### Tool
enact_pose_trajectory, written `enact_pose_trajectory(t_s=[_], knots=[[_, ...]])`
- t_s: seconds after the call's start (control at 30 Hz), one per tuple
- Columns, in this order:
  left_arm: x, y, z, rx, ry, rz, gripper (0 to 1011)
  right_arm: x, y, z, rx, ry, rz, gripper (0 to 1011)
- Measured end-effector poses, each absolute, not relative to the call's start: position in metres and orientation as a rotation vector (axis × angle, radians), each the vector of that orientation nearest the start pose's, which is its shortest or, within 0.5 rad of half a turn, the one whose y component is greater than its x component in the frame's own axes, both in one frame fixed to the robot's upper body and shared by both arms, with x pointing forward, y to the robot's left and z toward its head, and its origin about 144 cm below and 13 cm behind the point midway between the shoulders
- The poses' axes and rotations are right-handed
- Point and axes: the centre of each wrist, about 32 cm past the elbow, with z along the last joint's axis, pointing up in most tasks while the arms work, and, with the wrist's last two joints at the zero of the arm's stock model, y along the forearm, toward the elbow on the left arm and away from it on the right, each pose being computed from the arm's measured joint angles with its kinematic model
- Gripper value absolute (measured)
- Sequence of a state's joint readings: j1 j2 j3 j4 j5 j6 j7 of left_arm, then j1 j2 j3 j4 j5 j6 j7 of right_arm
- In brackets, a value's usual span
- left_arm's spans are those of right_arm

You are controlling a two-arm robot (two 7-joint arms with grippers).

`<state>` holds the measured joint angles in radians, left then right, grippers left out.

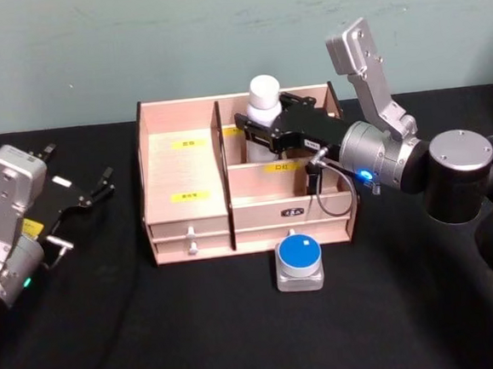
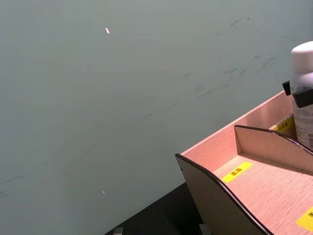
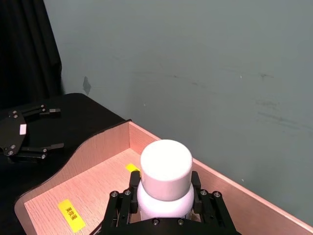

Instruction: Pick up the facial cleanser and watermelon frost from the table and place them into the tiered storage box.

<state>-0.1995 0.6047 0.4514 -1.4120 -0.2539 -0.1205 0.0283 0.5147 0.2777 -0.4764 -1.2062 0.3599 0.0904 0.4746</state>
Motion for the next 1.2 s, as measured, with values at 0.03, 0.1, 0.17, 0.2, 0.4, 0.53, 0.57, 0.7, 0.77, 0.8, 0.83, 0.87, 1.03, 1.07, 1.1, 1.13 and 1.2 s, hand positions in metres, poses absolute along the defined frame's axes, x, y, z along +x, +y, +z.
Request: enact_pose_trajectory(t_s=[0.03, 0.1, 0.17, 0.2, 0.4, 0.53, 0.57, 0.7, 0.77, 0.8, 0.83, 0.87, 1.03, 1.07, 1.1, 1.13, 1.2], knots=[[0.4886, 0.3097, 1.1398, 0.304, -0.285, 1.248, 1001, 0.5803, -0.2062, 1.1948, -0.128, 0.003, -0.781, 593], [0.4886, 0.3097, 1.1398, 0.304, -0.285, 1.248, 1001, 0.5804, -0.2061, 1.1942, -0.129, 0.006, -0.781, 593], [0.4886, 0.3096, 1.1397, 0.305, -0.285, 1.248, 1001, 0.5804, -0.2062, 1.1936, -0.131, 0.008, -0.782, 593], [0.4886, 0.3097, 1.1398, 0.304, -0.285, 1.248, 1001, 0.5805, -0.2063, 1.1933, -0.132, 0.009, -0.782, 593], [0.4886, 0.3097, 1.1398, 0.304, -0.285, 1.248, 1001, 0.5803, -0.2067, 1.1919, -0.139, 0.013, -0.784, 593], [0.4886, 0.3097, 1.1398, 0.304, -0.285, 1.248, 1001, 0.5802, -0.2067, 1.1918, -0.139, 0.014, -0.784, 593], [0.4886, 0.3097, 1.1398, 0.304, -0.285, 1.248, 1001, 0.5802, -0.2067, 1.1918, -0.139, 0.014, -0.784, 593], [0.4886, 0.3097, 1.1398, 0.304, -0.285, 1.248, 1001, 0.5801, -0.2067, 1.1917, -0.139, 0.014, -0.785, 614], [0.4886, 0.3097, 1.1398, 0.304, -0.285, 1.248, 1001, 0.58, -0.2067, 1.1918, -0.138, 0.013, -0.785, 677], [0.4886, 0.3096, 1.1398, 0.304, -0.285, 1.248, 1001, 0.58, -0.2068, 1.1918, -0.139, 0.013, -0.785, 721], [0.4886, 0.3097, 1.1398, 0.304, -0.285, 1.248, 1001, 0.58, -0.2067, 1.1918, -0.139, 0.013, -0.785, 757], [0.4886, 0.3097, 1.1398, 0.304, -0.285, 1.248, 1001, 0.58, -0.2068, 1.1917, -0.139, 0.014, -0.785, 757], [0.4886, 0.3097, 1.1398, 0.305, -0.285, 1.248, 1001, 0.5799, -0.2068, 1.1918, -0.138, 0.013, -0.785, 917], [0.4886, 0.3097, 1.1398, 0.304, -0.285, 1.248, 1001, 0.5799, -0.2068, 1.1918, -0.138, 0.013, -0.785, 929], [0.4886, 0.3097, 1.1398, 0.304, -0.285, 1.248, 1001, 0.5799, -0.2068, 1.1918, -0.138, 0.013, -0.785, 961], [0.4886, 0.3097, 1.1398, 0.304, -0.285, 1.248, 1001, 0.5799, -0.2068, 1.1919, -0.138, 0.013, -0.785, 992], [0.4886, 0.3097, 1.1398, 0.304, -0.285, 1.248, 1001, 0.5799, -0.207, 1.1923, -0.136, 0.013, -0.784, 1003]])
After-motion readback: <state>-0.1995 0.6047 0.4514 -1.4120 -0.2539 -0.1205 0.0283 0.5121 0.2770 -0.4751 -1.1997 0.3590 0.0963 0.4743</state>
